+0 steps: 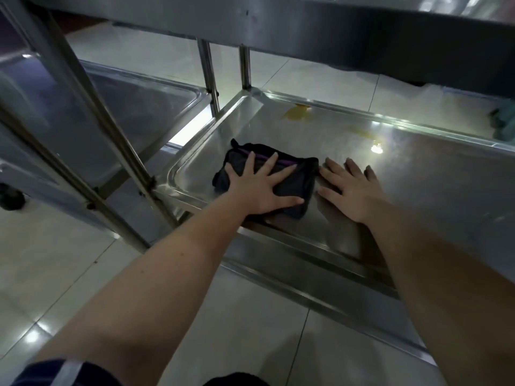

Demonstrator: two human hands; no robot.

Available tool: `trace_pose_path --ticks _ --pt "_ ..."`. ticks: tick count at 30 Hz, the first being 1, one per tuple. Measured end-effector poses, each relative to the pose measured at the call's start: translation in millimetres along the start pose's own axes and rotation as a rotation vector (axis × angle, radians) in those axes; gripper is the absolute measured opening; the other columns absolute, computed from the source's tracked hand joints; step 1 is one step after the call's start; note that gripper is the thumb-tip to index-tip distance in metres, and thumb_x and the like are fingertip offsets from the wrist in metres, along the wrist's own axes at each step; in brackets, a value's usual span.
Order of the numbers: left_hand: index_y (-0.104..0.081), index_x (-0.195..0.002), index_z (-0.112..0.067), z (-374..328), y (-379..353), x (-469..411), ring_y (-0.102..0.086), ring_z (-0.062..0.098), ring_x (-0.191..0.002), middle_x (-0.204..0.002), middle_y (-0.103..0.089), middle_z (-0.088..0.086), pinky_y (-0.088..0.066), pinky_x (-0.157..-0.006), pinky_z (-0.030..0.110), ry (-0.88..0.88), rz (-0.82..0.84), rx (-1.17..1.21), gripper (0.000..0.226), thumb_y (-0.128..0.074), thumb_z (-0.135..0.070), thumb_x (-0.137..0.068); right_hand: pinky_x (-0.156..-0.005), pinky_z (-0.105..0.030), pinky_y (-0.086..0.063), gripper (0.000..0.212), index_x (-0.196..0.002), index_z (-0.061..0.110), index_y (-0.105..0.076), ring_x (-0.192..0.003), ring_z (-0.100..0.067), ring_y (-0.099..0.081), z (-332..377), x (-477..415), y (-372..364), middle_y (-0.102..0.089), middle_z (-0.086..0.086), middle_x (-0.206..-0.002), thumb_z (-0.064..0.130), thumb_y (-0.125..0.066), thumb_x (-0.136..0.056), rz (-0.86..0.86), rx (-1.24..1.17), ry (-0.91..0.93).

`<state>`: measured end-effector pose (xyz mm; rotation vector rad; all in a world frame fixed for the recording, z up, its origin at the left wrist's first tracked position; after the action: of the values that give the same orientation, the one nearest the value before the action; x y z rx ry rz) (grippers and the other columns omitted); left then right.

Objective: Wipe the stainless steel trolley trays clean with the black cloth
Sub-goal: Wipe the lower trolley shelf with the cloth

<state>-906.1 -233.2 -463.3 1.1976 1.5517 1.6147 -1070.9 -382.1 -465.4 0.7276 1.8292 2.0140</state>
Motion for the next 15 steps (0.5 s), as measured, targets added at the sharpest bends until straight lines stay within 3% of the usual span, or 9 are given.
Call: trace_pose_path --ticks 7,15 --pt "0.026 -0.115 -0.081 105.4 13.4 40.3 0.017 0.03 -0.149 -0.16 0.018 -0.02 0.006 -0.105 0.076 0.234 0.036 0.067 0.088 -0.011 -0.109 -0.04 -0.119 -0.053 0.003 0.071 -0.148 0.056 0.002 -0.151 -0.022 0.003 0.9 -0.5 0.7 0.003 0.021 -0.162 0.078 -0.004 -0.081 -0.034 -0.029 -0.001" --pt "0.023 -0.13 -0.072 -18.1 -6.2 36.0 0.021 0.036 -0.146 -0.16 0.019 -0.018 0.01 -0.098 0.079 0.072 -0.004 -0.005 0.097 -0.002 -0.107 -0.042 -0.119 -0.054 0.003 0.06 -0.151 0.051 -0.004 -0.151 -0.024 0.001 1.2 -0.9 -1.3 0.0 0.018 -0.163 0.067 -0.017 -0.095 -0.049 -0.049 -0.004"
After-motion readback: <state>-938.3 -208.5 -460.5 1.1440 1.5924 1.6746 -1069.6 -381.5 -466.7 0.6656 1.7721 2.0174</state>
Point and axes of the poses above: each hand's wrist, its own x-axis away from the middle knuckle, its own y-axis out of the back of the hand, z = x × y, the point moved 5 cm from there along -x, towards the middle knuckle
